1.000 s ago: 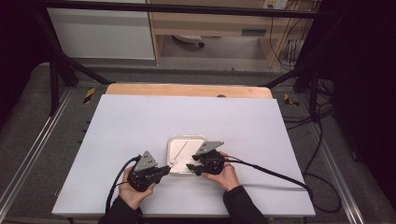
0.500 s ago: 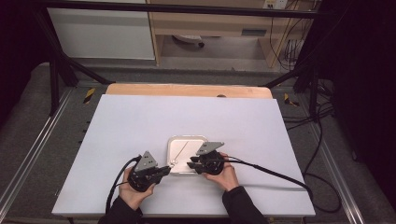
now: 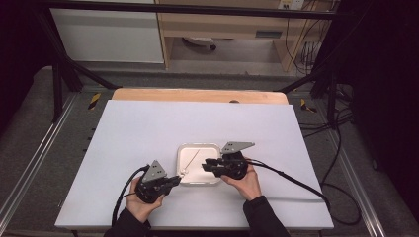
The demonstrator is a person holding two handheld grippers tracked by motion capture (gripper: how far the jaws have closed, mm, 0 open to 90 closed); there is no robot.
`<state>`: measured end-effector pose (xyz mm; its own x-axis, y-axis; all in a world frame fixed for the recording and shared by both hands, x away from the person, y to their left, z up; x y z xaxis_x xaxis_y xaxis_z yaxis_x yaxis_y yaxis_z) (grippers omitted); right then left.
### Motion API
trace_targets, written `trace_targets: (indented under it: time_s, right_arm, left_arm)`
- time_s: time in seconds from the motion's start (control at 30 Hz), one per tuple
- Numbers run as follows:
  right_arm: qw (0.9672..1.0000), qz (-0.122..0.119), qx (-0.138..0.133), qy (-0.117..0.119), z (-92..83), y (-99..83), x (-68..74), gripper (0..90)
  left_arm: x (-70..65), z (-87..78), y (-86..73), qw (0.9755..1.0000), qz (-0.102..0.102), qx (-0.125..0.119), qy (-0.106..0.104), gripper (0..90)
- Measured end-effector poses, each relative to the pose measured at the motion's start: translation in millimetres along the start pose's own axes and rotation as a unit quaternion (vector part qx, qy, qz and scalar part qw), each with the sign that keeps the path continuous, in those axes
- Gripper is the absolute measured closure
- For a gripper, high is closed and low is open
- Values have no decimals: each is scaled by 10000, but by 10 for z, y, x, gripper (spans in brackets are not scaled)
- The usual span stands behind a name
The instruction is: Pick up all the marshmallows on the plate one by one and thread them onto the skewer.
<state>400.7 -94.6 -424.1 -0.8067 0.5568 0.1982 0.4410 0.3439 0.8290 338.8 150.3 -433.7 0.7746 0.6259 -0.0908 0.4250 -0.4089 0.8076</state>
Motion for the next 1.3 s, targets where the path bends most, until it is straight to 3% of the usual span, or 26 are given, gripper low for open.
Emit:
trace_targets:
  time_s: [0.13, 0.33, 0.5, 0.73, 0.93, 1.3]
  right_arm:
    - [9990, 294, -271, 179, -149, 48, -14, 721]
    - [9948, 569, -688, 489, -326, 131, -21, 721]
    - [9886, 806, -1038, 729, -412, 212, -15, 720]
    - [9788, 1164, -1439, 879, -441, 298, -60, 718]
    - [9732, 1375, -1569, 968, -394, 324, -102, 717]
    - [9712, 1460, -1520, 1109, -297, 295, -102, 722]
  left_arm:
    - [-12, -2, 3, 10000, 24, -10, -19, 880]
    - [-40, 1, 6, 10000, 57, -30, -64, 881]
    - [-54, -12, 12, 9999, 85, -75, -90, 881]
    - [-73, -19, 19, 9997, 126, -133, -132, 881]
    - [-83, -21, 22, 9997, 137, -152, -159, 881]
    - [-93, -16, 25, 9997, 169, -129, -150, 880]
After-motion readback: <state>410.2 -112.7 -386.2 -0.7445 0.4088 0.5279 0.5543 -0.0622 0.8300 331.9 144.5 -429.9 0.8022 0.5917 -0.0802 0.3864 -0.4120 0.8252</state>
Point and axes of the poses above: each handheld gripper's, and its own axes: z roughly forward along the jaws, y roughly out of its top, x roughly to its left, the point moved 2 cm from there along z, roughly forward along the jaws, and after that the axes turned 2 degrees about -y, right-handed, at the moved point
